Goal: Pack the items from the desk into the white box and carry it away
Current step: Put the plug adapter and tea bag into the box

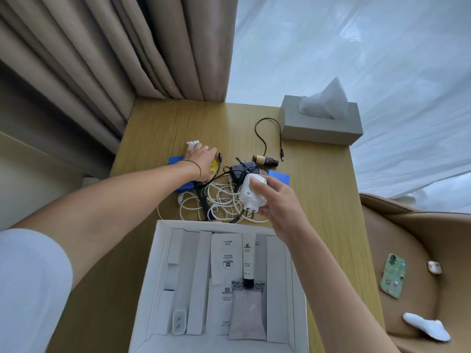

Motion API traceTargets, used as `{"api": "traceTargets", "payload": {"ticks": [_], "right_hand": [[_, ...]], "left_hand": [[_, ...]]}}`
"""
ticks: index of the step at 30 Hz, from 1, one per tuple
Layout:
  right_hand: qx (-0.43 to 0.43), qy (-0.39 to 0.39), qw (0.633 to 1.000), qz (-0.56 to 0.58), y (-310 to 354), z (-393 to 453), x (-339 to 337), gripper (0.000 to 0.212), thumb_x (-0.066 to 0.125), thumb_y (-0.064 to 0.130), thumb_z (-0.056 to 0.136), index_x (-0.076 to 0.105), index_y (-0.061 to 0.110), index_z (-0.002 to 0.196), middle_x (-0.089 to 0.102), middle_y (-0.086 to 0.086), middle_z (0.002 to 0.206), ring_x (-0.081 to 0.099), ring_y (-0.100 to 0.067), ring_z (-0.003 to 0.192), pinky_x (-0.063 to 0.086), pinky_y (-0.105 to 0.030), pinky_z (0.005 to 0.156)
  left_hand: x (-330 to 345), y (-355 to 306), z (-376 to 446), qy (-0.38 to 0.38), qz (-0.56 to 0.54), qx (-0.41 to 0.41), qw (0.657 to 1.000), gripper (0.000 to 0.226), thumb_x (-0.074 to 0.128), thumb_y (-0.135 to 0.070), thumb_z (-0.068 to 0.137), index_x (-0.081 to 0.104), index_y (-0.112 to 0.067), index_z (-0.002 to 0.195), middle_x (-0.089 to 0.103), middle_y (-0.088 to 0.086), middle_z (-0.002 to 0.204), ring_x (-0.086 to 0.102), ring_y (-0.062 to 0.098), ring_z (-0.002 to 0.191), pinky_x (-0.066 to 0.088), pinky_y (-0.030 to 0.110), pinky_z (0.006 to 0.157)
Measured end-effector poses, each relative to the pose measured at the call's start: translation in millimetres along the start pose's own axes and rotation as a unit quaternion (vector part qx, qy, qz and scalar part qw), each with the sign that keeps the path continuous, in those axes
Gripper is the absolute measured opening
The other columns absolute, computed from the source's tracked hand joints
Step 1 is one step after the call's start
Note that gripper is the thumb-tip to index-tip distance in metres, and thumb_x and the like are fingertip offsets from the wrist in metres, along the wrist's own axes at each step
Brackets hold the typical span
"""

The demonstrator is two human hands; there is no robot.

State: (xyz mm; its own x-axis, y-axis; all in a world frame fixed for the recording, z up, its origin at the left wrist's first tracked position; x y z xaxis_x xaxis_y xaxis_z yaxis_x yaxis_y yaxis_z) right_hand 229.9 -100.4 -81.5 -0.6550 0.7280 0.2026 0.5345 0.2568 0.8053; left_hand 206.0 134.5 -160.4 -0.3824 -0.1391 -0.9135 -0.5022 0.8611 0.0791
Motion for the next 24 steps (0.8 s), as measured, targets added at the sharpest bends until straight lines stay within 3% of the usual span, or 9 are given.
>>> {"api": "traceTargets", "payload": {"ticks": [2,5,10,12,14,16,22,24], "right_hand": [[0.005,0.005,1.000,0.026,-5,-4,7,0.031,0.073,0.030,0.092,0.070,0.012,0.117,0.076,-0.003,0.093,0.070,-0.017,0.080,0.056,-0.033,0.075],[0.009,0.011,0.998,0.060,-6,-7,17,0.030,0.071,0.030,0.093,0.070,0.010,0.115,0.076,-0.001,0.087,0.071,-0.014,0.076,0.057,-0.025,0.066],[0.008,0.062,0.992,0.110,-3,-20,37,0.039,0.073,0.033,0.083,0.069,0.008,0.112,0.074,-0.006,0.089,0.070,-0.013,0.072,0.056,-0.023,0.062],[0.009,0.091,0.984,0.153,-2,-27,45,0.042,0.072,0.030,0.083,0.068,0.005,0.117,0.074,-0.010,0.096,0.071,-0.016,0.077,0.058,-0.025,0.065],[0.009,0.105,0.980,0.171,-2,-33,52,0.040,0.072,0.027,0.084,0.068,0.005,0.117,0.074,-0.011,0.097,0.071,-0.017,0.078,0.058,-0.026,0.066],[0.008,0.104,0.979,0.176,-4,-35,54,0.038,0.072,0.025,0.084,0.068,0.006,0.116,0.074,-0.011,0.096,0.071,-0.017,0.078,0.059,-0.026,0.066],[0.043,0.068,0.979,0.185,-25,-39,58,0.047,0.072,0.024,0.083,0.064,0.004,0.125,0.073,-0.012,0.099,0.070,-0.018,0.078,0.058,-0.026,0.066],[0.044,0.074,0.977,0.194,-27,-43,61,0.046,0.073,0.020,0.082,0.064,0.004,0.125,0.072,-0.014,0.103,0.069,-0.019,0.080,0.058,-0.027,0.068]], "left_hand": [[-2,1,0,0.012,0.016,-0.011,1.000,0.058,0.080,-0.032,0.077,0.051,-0.019,0.126,0.056,0.007,0.127,0.043,0.029,0.123,0.033,0.045,0.105],[-4,2,3,0.035,0.018,-0.008,0.999,0.043,0.075,-0.030,0.082,0.059,-0.020,0.120,0.054,0.007,0.125,0.044,0.029,0.121,0.037,0.043,0.102],[-12,7,-11,-0.020,-0.043,0.027,0.998,0.013,0.070,-0.029,0.088,0.061,-0.020,0.089,0.061,0.006,0.111,0.054,0.025,0.103,0.048,0.040,0.093],[-12,10,-15,-0.038,-0.062,0.035,0.997,0.017,0.073,-0.032,0.087,0.063,-0.020,0.094,0.061,0.004,0.113,0.055,0.024,0.102,0.048,0.036,0.087],[-12,11,-16,-0.040,-0.061,0.040,0.997,0.035,0.074,-0.033,0.087,0.060,-0.022,0.117,0.060,0.003,0.119,0.056,0.025,0.109,0.046,0.038,0.091],[-11,7,-12,-0.033,-0.052,0.060,0.996,0.039,0.071,-0.033,0.088,0.058,-0.026,0.125,0.060,0.003,0.121,0.055,0.025,0.113,0.044,0.039,0.094],[-11,5,-13,-0.053,0.034,0.050,0.997,0.021,0.067,-0.028,0.091,0.065,-0.023,0.112,0.054,0.010,0.127,0.049,0.028,0.117,0.043,0.040,0.091],[-17,9,-19,-0.082,0.007,0.059,0.995,0.011,0.066,-0.024,0.090,0.065,-0.022,0.101,0.057,0.007,0.118,0.052,0.026,0.109,0.044,0.039,0.090]]}}
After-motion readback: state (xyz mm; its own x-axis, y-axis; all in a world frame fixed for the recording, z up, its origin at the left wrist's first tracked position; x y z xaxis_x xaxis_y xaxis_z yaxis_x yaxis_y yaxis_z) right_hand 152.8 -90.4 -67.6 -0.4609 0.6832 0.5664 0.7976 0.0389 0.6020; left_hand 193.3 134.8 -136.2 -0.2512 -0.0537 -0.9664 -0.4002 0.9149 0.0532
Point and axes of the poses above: each hand's wrist, its own z-axis towards the middle knuckle, its own x-axis out of the palm, y = z × x, the point moved 8 cm from there along z, towards the middle knuckle
